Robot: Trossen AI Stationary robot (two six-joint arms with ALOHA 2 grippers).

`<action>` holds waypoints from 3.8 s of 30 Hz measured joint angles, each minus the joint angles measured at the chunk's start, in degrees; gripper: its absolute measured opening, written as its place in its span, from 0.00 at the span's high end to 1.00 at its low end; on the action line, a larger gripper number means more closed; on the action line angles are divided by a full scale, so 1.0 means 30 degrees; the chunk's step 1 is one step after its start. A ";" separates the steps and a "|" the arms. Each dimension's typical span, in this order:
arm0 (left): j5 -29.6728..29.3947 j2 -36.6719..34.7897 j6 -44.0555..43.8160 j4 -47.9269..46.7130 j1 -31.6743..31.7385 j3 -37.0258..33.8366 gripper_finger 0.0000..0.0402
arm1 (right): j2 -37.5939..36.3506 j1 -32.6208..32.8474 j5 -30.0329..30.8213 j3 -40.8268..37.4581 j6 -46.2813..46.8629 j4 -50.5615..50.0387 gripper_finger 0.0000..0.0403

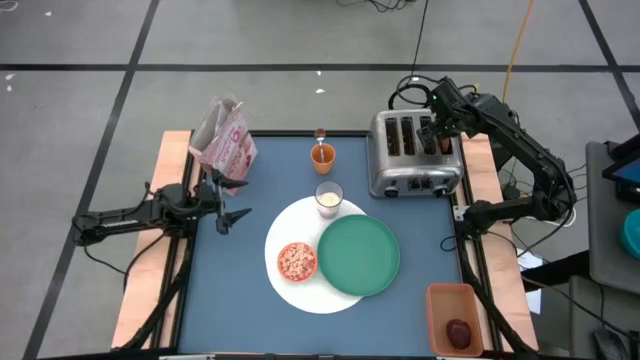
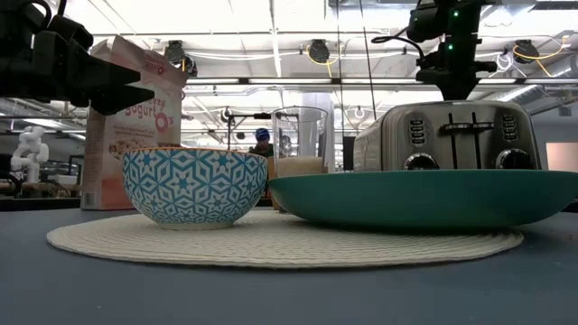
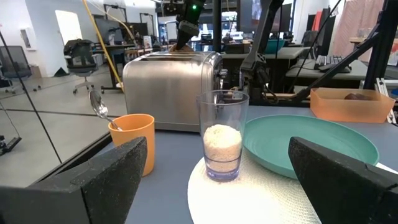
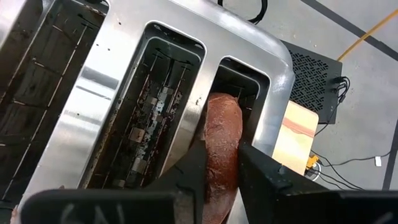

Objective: Arrange a breakfast setting
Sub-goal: Put the brown toasted bagel on the green plate

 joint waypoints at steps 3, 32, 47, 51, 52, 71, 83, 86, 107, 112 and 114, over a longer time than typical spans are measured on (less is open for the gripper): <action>0.0000 -0.0004 0.0007 -0.0011 0.0000 0.0000 0.02 | -0.0028 0.0000 -0.0037 -0.0007 -0.0010 0.0043 0.83; 0.0000 0.0001 -0.0124 -0.0015 0.0000 0.0000 0.02 | -0.1501 0.0000 -0.0564 -0.0029 -0.0811 0.1324 0.83; 0.0000 0.0001 -0.0153 -0.0022 0.0000 0.0000 0.02 | -0.1581 0.0022 -0.0796 0.4045 -0.0417 0.0086 0.83; 0.0000 0.0001 -0.0153 -0.0020 0.0000 0.0000 0.02 | -0.1588 0.0029 -0.2336 0.4937 -0.0291 -0.0561 0.83; 0.0000 0.0001 -0.0151 -0.0020 0.0000 0.0000 0.02 | -0.1588 0.0029 -0.2934 0.5113 -0.0239 -0.0572 0.83; 0.0000 0.0001 -0.0036 -0.0015 0.0000 0.0000 0.02 | -0.1574 0.4402 -1.1048 0.5508 0.3316 0.0523 0.83; 0.0000 0.0001 -0.0048 -0.0018 0.0000 0.0000 0.02 | -0.1357 0.9725 -1.0963 0.5508 0.5023 0.2306 0.83; 0.0000 0.0001 -0.0102 -0.0015 0.0000 -0.0007 0.02 | -0.0987 1.0991 -1.0918 0.5508 0.5068 0.2765 0.83; 0.0007 0.0001 -0.0593 -0.0021 -0.0007 -0.0007 0.02 | 0.4987 1.8579 -1.0414 0.5501 0.4011 0.5690 0.83; 0.0013 0.0001 -0.0503 -0.0017 -0.0005 -0.0007 0.02 | 0.6702 1.9053 -1.0491 0.5501 0.3343 0.5905 0.83; 0.0015 0.0001 -0.0510 -0.0022 -0.0007 -0.0007 0.02 | 0.7427 1.9142 -1.0526 0.5493 0.3042 0.5899 0.83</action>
